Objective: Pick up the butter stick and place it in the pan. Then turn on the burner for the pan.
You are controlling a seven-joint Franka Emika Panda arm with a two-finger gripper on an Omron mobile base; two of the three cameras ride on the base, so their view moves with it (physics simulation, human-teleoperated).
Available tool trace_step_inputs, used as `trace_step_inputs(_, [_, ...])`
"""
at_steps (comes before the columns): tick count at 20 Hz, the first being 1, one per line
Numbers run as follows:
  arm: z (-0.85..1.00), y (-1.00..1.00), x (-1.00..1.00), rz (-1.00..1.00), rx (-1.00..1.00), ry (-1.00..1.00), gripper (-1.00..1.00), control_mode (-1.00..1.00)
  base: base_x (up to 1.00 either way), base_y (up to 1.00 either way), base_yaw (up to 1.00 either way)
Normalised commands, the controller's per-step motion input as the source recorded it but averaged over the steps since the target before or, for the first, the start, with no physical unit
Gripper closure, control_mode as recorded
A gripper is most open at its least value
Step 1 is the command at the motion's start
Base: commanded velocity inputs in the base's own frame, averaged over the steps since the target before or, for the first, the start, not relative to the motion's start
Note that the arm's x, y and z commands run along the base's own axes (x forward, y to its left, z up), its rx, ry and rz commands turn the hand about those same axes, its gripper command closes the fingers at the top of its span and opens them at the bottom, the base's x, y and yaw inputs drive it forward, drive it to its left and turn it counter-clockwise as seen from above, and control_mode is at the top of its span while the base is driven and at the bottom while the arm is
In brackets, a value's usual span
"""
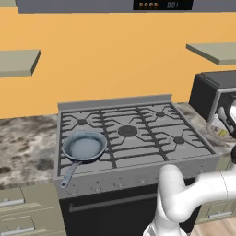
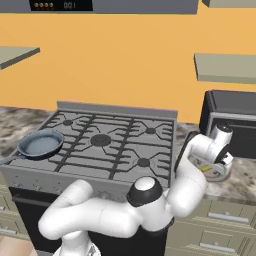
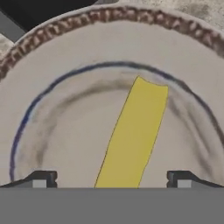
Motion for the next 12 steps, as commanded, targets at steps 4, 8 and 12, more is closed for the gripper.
trace_step_inputs(4, [-0.40, -0.08, 0.10, -0.02, 0.04, 0.03, 1.00, -1.00, 0.00, 0.00, 0.00])
trace_step_inputs(8, [-0.25, 0.00, -0.04, 0.00, 0.02, -0.02, 1.00, -1.00, 0.00, 0.00, 0.00])
trace_step_inputs(12, [-0.04, 0.48, -0.27, 0.00, 0.00, -0.12, 1.00, -1.00, 0.00, 0.00, 0.00])
